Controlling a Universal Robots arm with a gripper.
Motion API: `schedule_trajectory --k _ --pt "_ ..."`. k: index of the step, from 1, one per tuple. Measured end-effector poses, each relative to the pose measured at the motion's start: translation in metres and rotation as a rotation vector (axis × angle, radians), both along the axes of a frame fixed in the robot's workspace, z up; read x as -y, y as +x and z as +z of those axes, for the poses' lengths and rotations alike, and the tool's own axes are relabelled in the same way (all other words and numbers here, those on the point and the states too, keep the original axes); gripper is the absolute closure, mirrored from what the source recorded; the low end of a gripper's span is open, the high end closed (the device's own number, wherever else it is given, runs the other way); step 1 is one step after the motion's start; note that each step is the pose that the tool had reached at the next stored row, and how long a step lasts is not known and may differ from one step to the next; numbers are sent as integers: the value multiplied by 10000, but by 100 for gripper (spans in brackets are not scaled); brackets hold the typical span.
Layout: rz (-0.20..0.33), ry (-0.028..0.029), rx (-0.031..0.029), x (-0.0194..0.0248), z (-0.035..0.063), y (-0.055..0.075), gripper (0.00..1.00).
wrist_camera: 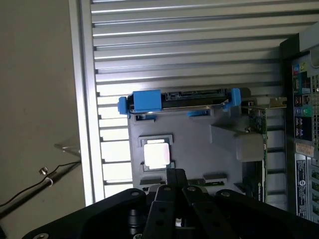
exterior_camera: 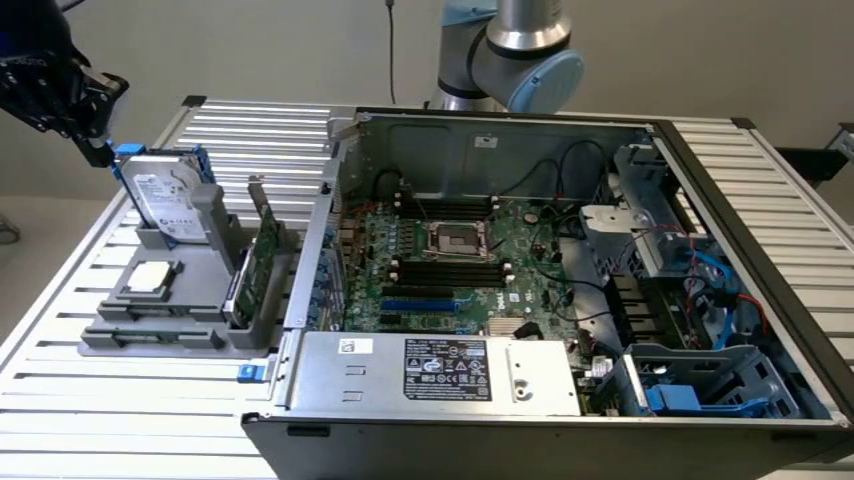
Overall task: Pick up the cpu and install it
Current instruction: 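Pick up the cpu and move it towards the insertion slot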
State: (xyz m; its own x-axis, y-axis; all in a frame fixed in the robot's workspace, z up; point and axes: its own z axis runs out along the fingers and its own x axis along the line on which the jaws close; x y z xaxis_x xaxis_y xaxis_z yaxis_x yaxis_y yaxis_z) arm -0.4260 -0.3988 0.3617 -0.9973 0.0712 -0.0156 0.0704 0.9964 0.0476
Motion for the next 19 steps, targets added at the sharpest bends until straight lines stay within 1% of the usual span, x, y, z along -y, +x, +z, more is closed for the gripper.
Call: schedule_trajectory --k 2,3,4,7,8,9,10,12,13,19 --pt "0 1 0 0 0 0 88" --pt "0 0 0 0 0 0 83" --pt "0 0 0 0 0 0 83" --pt "0 0 0 0 0 0 64" --pt "0 0 0 0 0 0 64" --pt "0 0 0 0 0 0 58" --pt "0 0 0 0 0 0 58" --pt "1 -2 -1 1 -1 -2 46" --pt "1 -9 -1 1 -15 -3 46" --pt "1 -10 -1 1 -123 -33 46"
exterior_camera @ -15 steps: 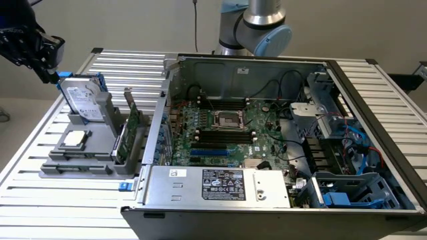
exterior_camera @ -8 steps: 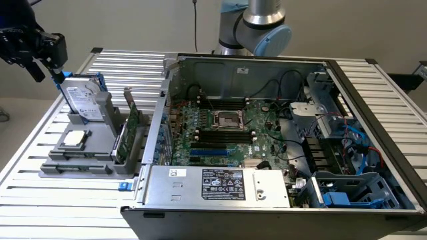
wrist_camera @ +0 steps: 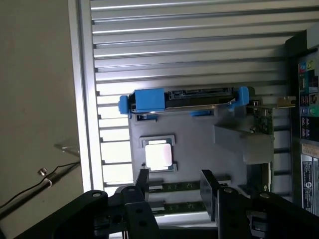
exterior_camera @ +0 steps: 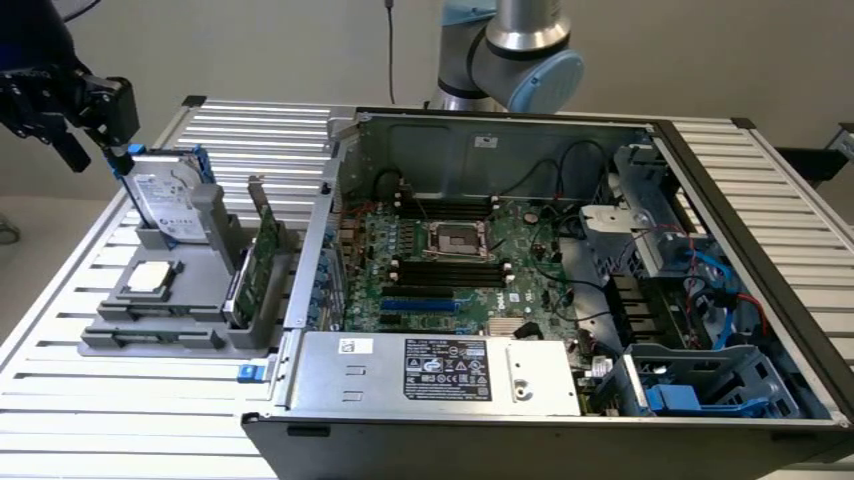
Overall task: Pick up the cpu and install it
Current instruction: 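Pick up the cpu and move it towards the insertion slot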
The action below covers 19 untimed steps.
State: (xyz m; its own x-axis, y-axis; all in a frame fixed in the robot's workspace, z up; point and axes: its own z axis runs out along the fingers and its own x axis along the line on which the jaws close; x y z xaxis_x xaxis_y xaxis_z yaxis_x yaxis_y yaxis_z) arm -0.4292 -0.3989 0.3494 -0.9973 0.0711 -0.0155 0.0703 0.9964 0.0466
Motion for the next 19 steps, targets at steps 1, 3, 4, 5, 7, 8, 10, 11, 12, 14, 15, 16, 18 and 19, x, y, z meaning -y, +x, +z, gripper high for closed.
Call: schedule_trajectory --k 1,3,4,5,7,8,10,11,12,14,15,16,18,19 --pt "0 0 -1 0 -19 -4 44" --pt "0 -1 -1 0 -55 -12 44" --pt "-1 -1 -1 0 -73 -15 38" --pt "-1 0 0 0 -92 -19 38" --pt "-1 0 0 0 -127 -26 36" --pt "0 0 0 0 -146 -30 36" --pt "0 0 -1 0 -183 -38 30" --pt "-1 0 -1 0 -201 -41 30" --pt "0 0 -1 0 -219 -45 30" --pt "0 0 0 0 -255 -50 30" --pt "0 0 0 0 -274 -53 30" --pt "-1 -1 -1 0 -291 -55 30" --pt "0 -1 -1 0 -328 -59 30" --pt "0 0 -1 0 -346 -60 30"
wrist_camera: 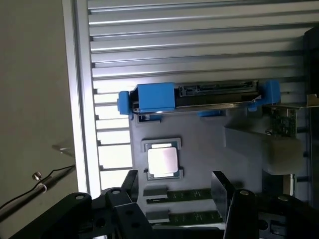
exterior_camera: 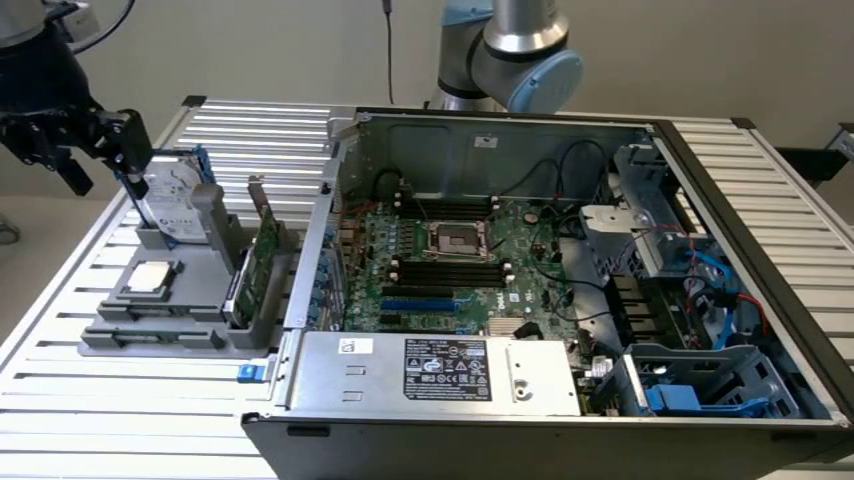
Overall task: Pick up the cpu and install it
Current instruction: 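Pick up the cpu and move it towards the insertion slot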
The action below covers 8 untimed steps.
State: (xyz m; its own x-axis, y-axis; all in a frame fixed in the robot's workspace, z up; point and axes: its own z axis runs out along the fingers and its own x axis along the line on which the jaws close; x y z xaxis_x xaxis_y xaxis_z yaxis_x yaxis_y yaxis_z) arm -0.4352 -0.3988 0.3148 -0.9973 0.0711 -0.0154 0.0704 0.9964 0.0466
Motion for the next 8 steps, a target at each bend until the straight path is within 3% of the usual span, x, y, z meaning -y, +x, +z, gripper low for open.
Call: schedule_trajectory --k 8 --pt "4 0 1 8 -146 -7 30"
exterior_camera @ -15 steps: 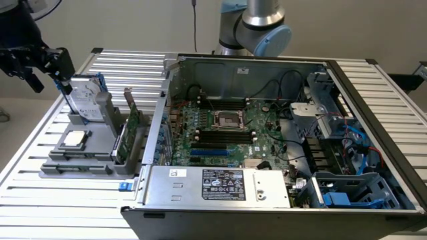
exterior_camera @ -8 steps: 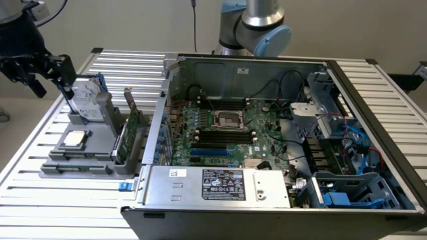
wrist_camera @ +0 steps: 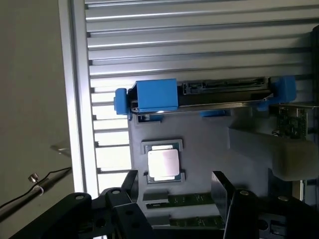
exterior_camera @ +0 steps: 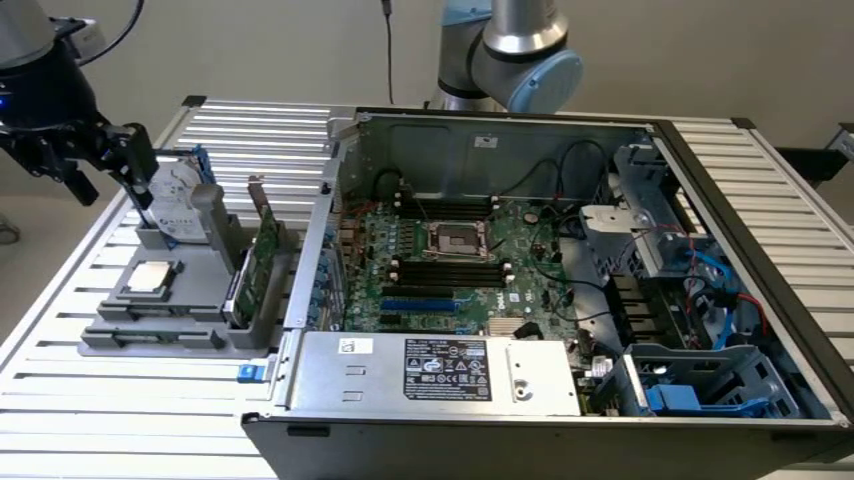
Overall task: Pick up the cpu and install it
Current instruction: 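Pick up the cpu and move it towards the insertion slot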
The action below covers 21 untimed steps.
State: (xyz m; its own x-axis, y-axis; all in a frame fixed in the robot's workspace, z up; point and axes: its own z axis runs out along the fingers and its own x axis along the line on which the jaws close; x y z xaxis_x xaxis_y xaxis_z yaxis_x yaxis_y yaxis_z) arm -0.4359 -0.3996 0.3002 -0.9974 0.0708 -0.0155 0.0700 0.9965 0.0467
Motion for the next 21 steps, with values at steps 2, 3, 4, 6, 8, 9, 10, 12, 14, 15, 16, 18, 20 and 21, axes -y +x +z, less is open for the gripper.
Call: schedule_trajectory --k 2,3,4,6,8,9,10,12,14,15,16,18,20,21 --pt "4 0 -1 10 -36 0 30" --pt "8 -1 -1 19 -54 0 30" --pt "14 -1 -3 32 -71 0 30" --pt "39 -1 -11 68 -108 0 30" --pt "69 0 -25 104 -145 0 30" --pt "83 0 -30 119 -163 1 30" --pt "99 1 -33 133 -183 1 30" --pt "125 -1 -36 154 -218 0 30" --pt "149 -1 -36 173 -254 0 30" --pt "161 -1 -36 182 -272 0 30" --pt "174 0 -35 191 -290 1 30" --pt "199 -1 -36 208 -327 0 30" --pt "225 -1 -35 224 -364 0 30" --pt "237 -1 -36 231 -382 -1 30"
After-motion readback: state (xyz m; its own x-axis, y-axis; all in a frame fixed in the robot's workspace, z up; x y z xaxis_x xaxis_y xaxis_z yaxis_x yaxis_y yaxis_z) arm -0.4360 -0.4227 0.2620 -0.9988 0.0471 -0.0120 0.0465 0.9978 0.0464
